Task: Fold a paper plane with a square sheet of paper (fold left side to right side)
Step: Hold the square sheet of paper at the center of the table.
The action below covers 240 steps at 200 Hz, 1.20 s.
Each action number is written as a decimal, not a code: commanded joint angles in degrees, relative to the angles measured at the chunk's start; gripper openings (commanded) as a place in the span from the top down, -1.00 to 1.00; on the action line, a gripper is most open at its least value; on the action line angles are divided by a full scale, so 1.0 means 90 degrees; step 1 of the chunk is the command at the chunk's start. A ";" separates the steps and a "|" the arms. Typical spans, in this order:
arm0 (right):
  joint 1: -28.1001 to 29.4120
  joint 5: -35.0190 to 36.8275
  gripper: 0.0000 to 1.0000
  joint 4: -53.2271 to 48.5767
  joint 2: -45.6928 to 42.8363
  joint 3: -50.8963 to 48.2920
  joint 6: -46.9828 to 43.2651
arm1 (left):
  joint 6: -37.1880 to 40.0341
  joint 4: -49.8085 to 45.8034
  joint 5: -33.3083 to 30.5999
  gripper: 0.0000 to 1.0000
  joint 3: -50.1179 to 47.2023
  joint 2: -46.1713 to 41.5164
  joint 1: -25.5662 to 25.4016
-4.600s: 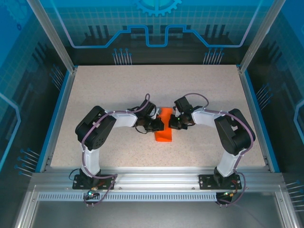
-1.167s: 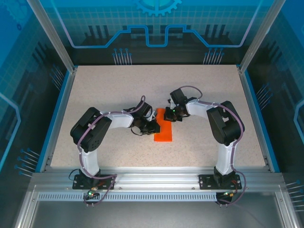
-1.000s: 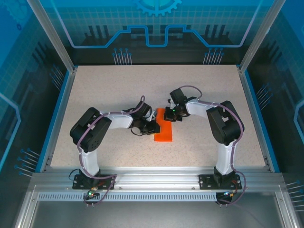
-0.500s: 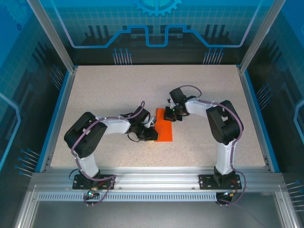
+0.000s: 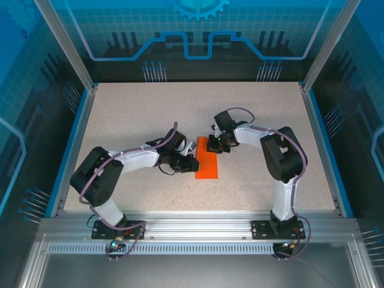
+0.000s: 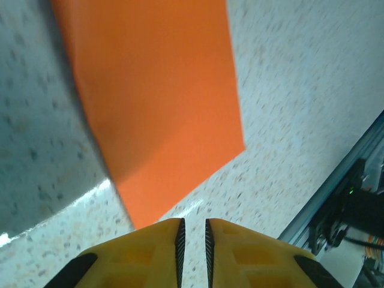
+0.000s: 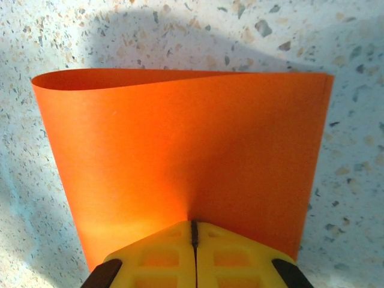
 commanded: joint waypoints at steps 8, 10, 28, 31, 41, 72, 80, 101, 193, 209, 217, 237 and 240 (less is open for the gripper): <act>-0.0023 0.0357 0.88 -0.0373 0.0300 -0.0080 -0.0125 | 0.0010 0.0070 0.0183 0.61 0.0553 0.0559 0.0077; -0.0021 0.0353 0.88 -0.0373 0.0300 -0.0072 -0.0125 | 0.0002 0.0090 0.0191 0.61 0.0578 0.0600 0.0080; -0.0005 0.0333 0.88 -0.0352 0.0311 -0.0070 -0.0125 | -0.0054 0.0256 0.0226 0.61 0.0757 0.0929 0.0081; 0.0006 0.0325 0.88 -0.0357 0.0311 -0.0062 -0.0125 | -0.0058 0.0267 0.0225 0.61 0.0784 0.0974 0.0083; 0.0009 0.0320 0.88 -0.0351 0.0319 -0.0051 -0.0132 | -0.0059 0.0288 0.0237 0.62 0.0872 0.1131 0.0077; 0.0042 0.0293 0.88 -0.0351 0.0341 -0.0021 -0.0164 | -0.0080 0.0374 0.0287 0.61 0.1001 0.1451 0.0079; 0.0039 0.0284 0.88 -0.0335 0.0330 -0.0021 -0.0173 | -0.0074 0.0396 0.0280 0.61 0.1004 0.1478 0.0071; 0.0048 0.0240 0.87 -0.0261 0.0301 -0.0031 -0.0198 | -0.0075 0.0329 0.0220 0.61 0.0960 0.1554 0.0055; 0.0041 0.0353 0.48 -0.0332 -0.0695 0.0276 -0.0599 | -0.0472 0.0483 -0.0037 0.64 0.0360 0.1651 -0.0050; 0.0043 0.0465 0.31 -0.0391 -0.1098 0.0046 -0.0593 | -0.0483 0.0445 -0.0087 0.64 0.0341 0.1600 -0.0047; 0.0048 0.0486 0.26 -0.0402 -0.1280 -0.0102 -0.0593 | -0.0493 0.0439 -0.0102 0.64 0.0330 0.1587 -0.0047; 0.0110 0.0530 0.24 -0.0432 -0.1831 -0.0639 -0.0533 | -0.0507 0.0444 -0.0107 0.64 0.0334 0.1577 -0.0052; 0.0124 0.0529 0.24 -0.0431 -0.1910 -0.0728 -0.0527 | -0.0511 0.0442 -0.0112 0.64 0.0330 0.1577 -0.0048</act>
